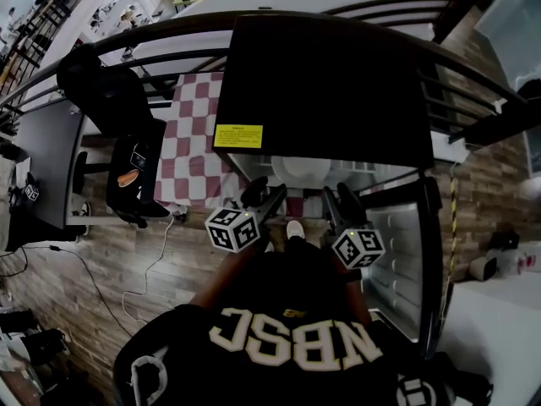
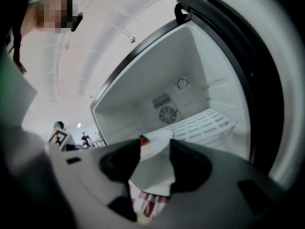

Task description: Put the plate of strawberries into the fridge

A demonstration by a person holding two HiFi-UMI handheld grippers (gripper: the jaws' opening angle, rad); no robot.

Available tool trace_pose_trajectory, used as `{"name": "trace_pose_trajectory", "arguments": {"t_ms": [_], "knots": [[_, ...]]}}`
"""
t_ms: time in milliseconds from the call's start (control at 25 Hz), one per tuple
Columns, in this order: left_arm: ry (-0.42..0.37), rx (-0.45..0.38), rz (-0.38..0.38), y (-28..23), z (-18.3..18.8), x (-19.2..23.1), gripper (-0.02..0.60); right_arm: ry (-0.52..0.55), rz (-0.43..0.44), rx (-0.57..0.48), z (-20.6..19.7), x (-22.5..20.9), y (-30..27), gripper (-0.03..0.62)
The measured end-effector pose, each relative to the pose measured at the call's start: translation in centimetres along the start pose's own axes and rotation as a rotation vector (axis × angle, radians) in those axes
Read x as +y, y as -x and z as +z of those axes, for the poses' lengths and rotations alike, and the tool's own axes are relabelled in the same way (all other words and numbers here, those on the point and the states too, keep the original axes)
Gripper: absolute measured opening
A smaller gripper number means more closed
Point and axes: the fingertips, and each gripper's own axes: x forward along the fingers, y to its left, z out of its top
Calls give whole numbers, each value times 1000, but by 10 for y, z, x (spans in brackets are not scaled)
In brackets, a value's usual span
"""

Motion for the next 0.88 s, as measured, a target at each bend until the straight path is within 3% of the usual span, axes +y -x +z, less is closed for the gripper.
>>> {"name": "trace_pose_trajectory", "arguments": {"t_ms": [160, 360, 640, 880], "knots": [[-126, -31, 11, 3, 10, -8, 258, 64, -12, 8, 0, 2, 0, 190], [-326, -50, 68, 4, 13, -12, 238, 137, -40, 24, -4, 1, -1, 115], [-337, -57, 69, 5, 7, -13, 58, 225, -22, 89, -16, 4, -6, 44], [-363, 6, 53, 1, -13, -12, 17, 294, 14, 136, -29, 9, -8, 40]]}}
